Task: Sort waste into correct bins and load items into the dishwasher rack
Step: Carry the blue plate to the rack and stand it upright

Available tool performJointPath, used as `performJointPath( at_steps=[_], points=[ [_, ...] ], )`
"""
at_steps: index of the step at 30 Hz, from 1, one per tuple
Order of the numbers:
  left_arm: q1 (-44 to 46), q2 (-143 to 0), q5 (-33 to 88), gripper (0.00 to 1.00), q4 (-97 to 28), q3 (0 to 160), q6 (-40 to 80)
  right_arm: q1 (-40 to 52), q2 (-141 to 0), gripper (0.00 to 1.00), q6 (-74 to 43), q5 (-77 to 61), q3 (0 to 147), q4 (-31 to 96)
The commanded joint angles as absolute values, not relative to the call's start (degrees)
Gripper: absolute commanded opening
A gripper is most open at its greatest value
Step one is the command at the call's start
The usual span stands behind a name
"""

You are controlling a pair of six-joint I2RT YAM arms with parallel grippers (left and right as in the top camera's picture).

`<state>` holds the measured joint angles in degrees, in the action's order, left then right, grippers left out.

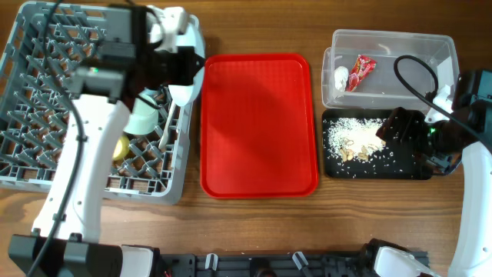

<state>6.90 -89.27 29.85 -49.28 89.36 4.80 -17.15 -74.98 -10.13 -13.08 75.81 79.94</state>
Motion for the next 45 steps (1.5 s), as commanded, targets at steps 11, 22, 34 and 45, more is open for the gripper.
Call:
performJointPath(
  at_steps=[11, 22, 34, 45],
  points=[
    [-4.64, -99.50, 51.16, 0.04, -50.17, 90.28, 3.51, -17.32, -74.04, 1.00, -8.99, -13.58, 77.14, 80.20],
    [-7.22, -101.91, 45.80, 0.46, -51.31, 90.28, 3.22, -17.32, -74.04, 1.00, -8.99, -13.58, 77.14, 80.20],
    [-7.68, -90.17, 21.06, 1.00, -57.95, 90.28, 8.10, -16.43, -74.04, 1.00, -4.60, -21.91, 77.14, 76.82],
    [-7.62, -88.55, 8.62, 1.00, -76.82, 89.89, 12.47, -4.23, -77.17, 1.00, -1.56, -17.78, 77.14, 66.85]
  ],
)
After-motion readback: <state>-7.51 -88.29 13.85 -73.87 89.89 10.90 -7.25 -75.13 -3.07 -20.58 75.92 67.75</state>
